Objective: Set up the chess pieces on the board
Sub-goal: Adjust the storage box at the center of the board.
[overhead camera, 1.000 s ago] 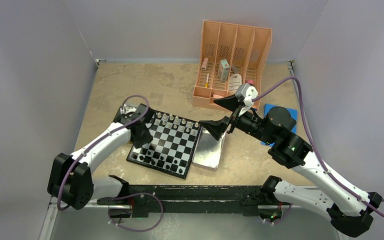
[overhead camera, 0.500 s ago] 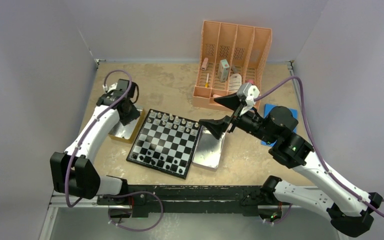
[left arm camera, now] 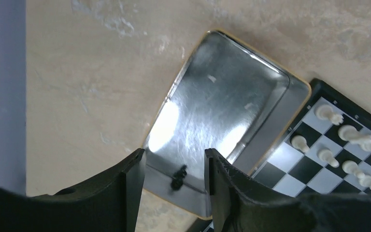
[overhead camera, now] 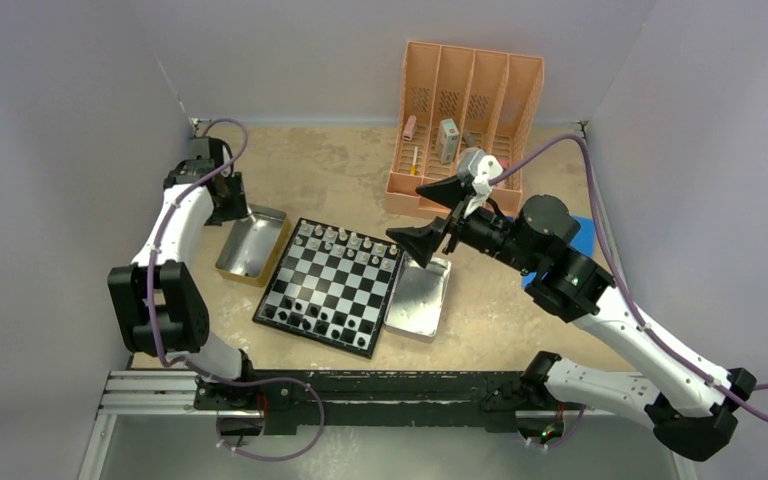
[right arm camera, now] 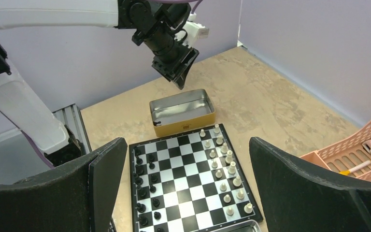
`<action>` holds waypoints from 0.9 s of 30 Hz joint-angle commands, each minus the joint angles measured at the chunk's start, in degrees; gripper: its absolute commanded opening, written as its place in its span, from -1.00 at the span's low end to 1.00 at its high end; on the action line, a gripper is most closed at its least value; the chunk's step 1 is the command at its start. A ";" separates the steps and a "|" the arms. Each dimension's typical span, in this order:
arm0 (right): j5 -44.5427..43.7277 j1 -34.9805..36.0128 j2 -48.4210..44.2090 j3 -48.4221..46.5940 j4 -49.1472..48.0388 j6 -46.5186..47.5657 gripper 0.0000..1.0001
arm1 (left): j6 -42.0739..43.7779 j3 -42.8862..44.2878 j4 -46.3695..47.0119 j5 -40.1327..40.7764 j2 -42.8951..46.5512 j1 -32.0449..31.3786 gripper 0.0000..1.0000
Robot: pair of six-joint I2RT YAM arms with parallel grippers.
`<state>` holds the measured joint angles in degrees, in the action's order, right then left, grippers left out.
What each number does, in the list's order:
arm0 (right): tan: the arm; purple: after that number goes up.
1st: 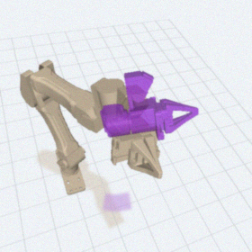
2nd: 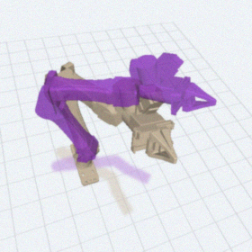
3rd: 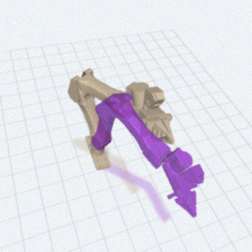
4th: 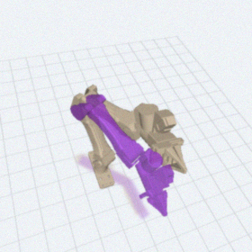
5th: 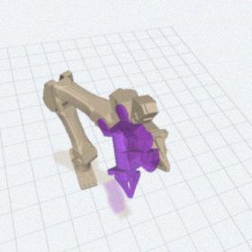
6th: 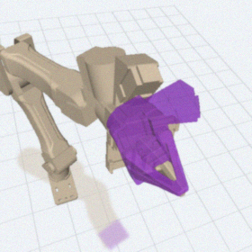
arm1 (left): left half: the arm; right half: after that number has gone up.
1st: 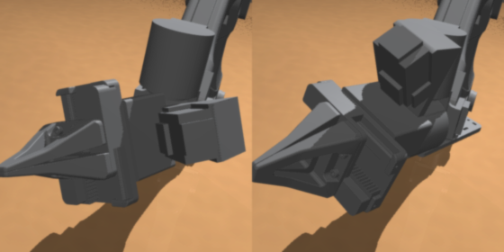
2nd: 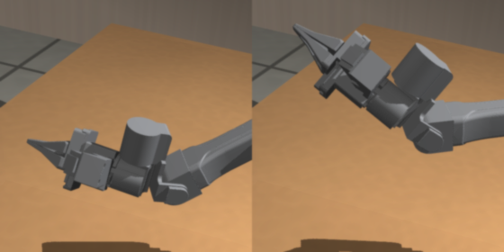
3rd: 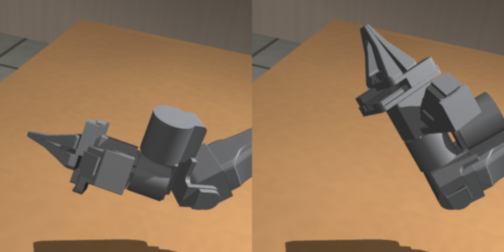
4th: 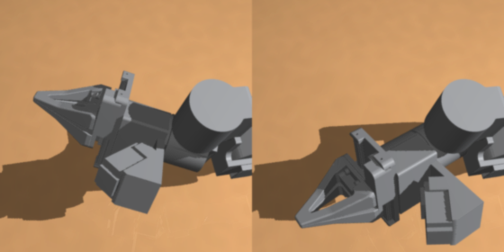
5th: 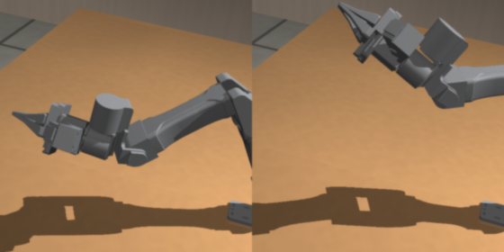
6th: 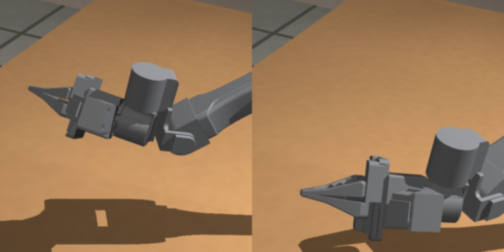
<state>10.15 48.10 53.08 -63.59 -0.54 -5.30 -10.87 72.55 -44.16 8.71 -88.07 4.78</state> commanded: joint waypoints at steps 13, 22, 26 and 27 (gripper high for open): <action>-2.52 0.24 4.82 -5.75 -3.38 -0.56 0.98 | 18.18 13.37 6.38 -6.29 -19.11 5.65 -0.12; -3.89 0.20 6.05 -5.56 -5.06 -1.03 0.98 | 16.29 13.84 7.92 -3.82 -23.09 5.68 -0.34; -3.97 0.24 6.64 -6.12 -5.61 -1.42 0.97 | 15.08 15.32 7.03 -3.37 -24.79 5.73 -0.42; -4.00 0.24 6.80 -6.29 -5.62 -1.42 0.98 | 14.86 15.53 6.81 -3.54 -24.98 5.77 -0.42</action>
<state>6.98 48.10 59.75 -66.63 -2.00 -6.02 5.08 85.73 -38.46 4.29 -111.46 9.82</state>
